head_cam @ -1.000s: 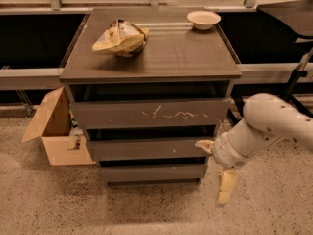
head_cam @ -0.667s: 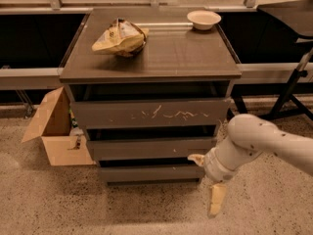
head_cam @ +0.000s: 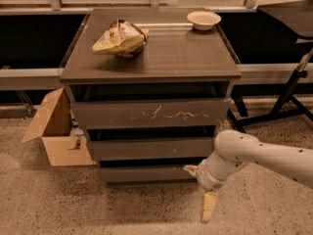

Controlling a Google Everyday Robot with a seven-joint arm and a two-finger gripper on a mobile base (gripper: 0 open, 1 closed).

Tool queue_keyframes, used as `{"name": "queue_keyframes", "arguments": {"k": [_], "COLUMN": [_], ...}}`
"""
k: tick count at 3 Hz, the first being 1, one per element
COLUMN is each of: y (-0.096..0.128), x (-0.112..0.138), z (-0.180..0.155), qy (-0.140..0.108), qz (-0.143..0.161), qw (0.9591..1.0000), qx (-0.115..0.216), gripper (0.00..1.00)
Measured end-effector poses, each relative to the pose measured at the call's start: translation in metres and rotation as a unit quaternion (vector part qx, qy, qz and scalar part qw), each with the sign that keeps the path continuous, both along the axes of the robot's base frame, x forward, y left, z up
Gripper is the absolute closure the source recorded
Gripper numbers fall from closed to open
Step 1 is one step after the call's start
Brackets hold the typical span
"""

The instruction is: Open bottom drawer

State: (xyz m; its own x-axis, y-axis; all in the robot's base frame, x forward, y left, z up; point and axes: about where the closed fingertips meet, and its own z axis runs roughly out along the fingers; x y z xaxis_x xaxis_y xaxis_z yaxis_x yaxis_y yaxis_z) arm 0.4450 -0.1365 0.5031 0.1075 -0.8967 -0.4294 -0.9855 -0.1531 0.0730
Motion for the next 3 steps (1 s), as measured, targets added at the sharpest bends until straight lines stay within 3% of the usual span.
{"name": "queue_keyframes", "arguments": {"k": [1,3], "y": [-0.017,-0.071], "x": [0.016,0.055], "z": [-0.045,-0.151], "qy": [0.003,-0.015], "qz": [-0.022,-0.072], "qw": [0.9996,0.9973], "qx": [-0.021,-0.003], "gripper": [0.0,0.0]}}
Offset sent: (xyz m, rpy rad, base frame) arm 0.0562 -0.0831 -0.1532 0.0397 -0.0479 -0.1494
